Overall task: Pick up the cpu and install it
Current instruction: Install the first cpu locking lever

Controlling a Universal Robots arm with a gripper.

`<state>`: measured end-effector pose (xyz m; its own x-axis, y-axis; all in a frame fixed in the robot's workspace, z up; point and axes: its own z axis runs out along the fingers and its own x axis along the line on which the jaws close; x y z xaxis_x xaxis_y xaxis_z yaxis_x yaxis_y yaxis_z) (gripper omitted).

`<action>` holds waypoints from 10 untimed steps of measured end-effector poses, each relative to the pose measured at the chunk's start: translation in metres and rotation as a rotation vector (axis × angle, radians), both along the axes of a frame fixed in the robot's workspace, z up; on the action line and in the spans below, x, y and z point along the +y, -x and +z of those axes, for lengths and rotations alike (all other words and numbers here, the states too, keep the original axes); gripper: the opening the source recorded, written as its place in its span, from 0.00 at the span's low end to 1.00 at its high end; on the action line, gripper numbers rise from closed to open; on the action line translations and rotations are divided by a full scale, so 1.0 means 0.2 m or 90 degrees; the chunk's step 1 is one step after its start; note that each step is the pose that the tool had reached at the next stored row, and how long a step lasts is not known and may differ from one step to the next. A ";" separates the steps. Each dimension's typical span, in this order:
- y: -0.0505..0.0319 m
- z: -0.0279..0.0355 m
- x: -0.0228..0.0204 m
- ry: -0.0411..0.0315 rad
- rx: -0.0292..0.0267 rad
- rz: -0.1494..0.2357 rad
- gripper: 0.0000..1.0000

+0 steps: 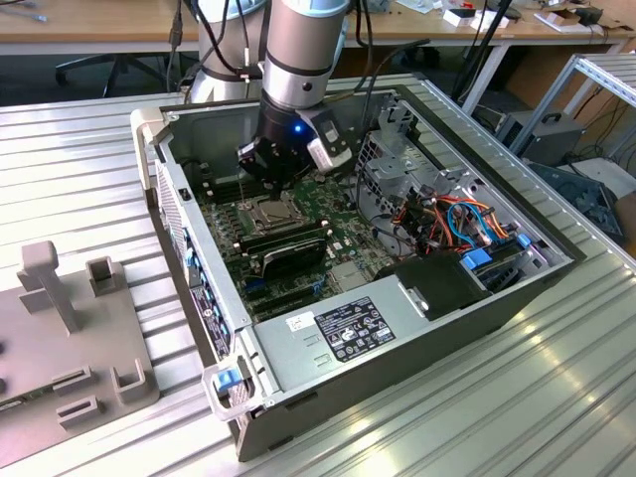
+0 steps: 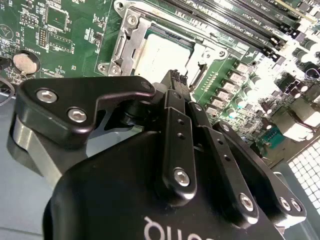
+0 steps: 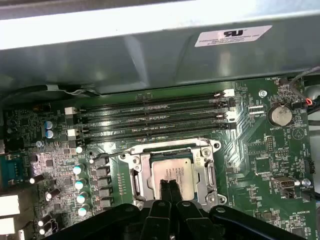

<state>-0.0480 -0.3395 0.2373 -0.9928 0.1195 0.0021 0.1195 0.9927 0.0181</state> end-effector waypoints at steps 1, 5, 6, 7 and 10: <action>0.011 0.001 0.000 0.0000 -0.0020 0.001 0.11; 0.073 0.002 0.000 0.0000 -0.0028 0.001 0.11; 0.073 0.002 0.000 0.0000 -0.0028 0.001 0.11; 0.074 0.002 0.000 0.0000 -0.0028 0.001 0.11; 0.075 0.008 0.000 0.0001 -0.0028 0.001 0.11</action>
